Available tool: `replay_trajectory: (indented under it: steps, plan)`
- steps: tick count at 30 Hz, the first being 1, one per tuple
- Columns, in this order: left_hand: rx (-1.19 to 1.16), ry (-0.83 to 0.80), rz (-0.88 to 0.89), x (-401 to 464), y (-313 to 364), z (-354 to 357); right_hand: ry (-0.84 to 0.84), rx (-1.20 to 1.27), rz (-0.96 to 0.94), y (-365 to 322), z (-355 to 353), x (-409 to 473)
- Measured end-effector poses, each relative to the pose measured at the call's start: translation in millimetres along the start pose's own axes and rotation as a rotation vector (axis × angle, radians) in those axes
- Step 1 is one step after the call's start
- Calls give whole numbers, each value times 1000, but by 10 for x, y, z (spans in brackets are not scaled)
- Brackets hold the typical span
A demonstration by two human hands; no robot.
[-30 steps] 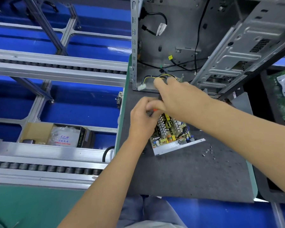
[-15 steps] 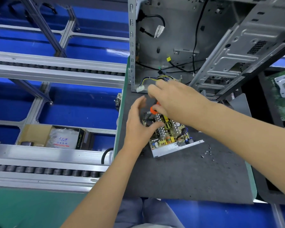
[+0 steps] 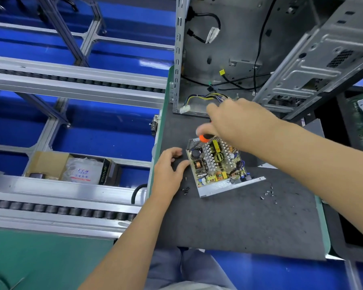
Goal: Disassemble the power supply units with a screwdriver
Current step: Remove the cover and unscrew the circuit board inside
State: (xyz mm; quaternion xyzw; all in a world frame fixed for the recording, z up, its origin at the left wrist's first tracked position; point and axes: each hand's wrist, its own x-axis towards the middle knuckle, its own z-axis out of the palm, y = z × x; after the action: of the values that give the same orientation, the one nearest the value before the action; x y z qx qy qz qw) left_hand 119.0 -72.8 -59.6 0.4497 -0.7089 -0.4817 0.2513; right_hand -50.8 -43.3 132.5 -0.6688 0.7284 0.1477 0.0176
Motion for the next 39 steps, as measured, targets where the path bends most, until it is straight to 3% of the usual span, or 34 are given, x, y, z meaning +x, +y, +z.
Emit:
replay_trajectory:
  steps: [2, 5, 7, 11, 14, 18, 21, 26, 29, 31, 34, 36, 39]
  plan:
    - [78, 24, 70, 9, 25, 1, 90, 36, -98, 8, 70, -34]
    - [138, 41, 132, 40, 79, 6, 37, 148, -91, 21, 42, -56]
    - [145, 34, 127, 59, 110, 18, 46, 0, -76, 0, 45, -56]
    - [170, 31, 131, 62, 136, 33, 69, 136, -137, -22, 50, -86]
    - [194, 33, 146, 69, 140, 48, 49, 4, -151, -53, 73, -71]
    - [200, 44, 156, 73, 150, 53, 85, 101, -119, -49, 47, -117]
    - [194, 47, 152, 77, 137, 65, 92, -55, -104, -71, 51, -101]
    - [208, 35, 143, 94, 144, 65, 108, 145, -100, -49, 65, -117]
    - [201, 32, 126, 89, 144, 67, 96, -15, -111, -55, 102, -101]
    - [207, 25, 115, 89, 156, 61, 103, 44, -187, -61, 131, -113]
    - [214, 27, 115, 91, 155, 57, 99, 88, -113, -63, 88, -106]
    - [206, 20, 109, 87, 156, 59, 106, -13, -146, -48, 129, -99]
    - [215, 13, 94, 92, 161, 53, 88, 87, -156, -34, 131, -122]
